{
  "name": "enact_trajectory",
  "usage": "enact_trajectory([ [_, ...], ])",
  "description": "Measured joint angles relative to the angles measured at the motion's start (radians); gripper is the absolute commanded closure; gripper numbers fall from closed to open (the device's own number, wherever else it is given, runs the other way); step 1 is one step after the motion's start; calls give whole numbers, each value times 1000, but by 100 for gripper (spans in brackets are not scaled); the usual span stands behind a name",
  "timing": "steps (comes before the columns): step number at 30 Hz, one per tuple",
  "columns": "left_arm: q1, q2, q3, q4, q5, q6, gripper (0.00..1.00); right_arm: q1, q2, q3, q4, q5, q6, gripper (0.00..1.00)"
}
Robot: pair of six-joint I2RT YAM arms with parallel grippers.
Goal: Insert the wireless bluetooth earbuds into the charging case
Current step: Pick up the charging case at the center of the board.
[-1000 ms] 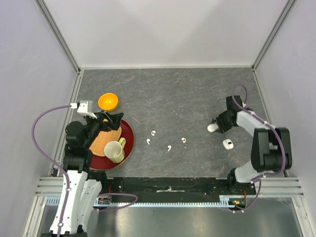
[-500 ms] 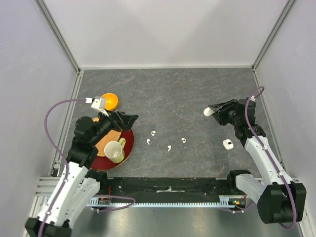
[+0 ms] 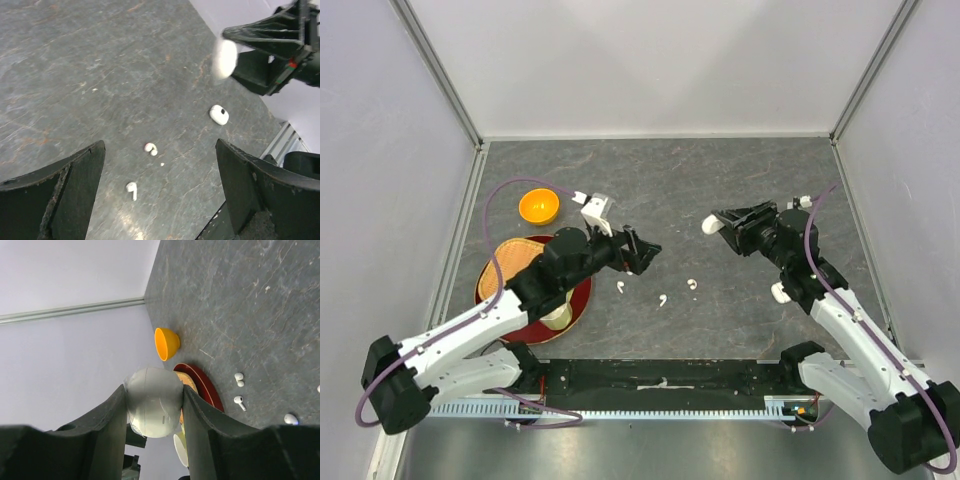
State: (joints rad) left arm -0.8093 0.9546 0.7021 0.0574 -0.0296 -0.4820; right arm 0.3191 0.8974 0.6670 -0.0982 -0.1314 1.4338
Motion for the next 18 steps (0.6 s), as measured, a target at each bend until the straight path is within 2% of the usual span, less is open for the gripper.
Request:
enact_trajectory([
  [9,-190,146,54,178,-180,13,3,106,1,-7,-2,80,140,98],
  [18,-265,264,66,359,-254,63,11,172,5,-16,-23,130,240,97],
])
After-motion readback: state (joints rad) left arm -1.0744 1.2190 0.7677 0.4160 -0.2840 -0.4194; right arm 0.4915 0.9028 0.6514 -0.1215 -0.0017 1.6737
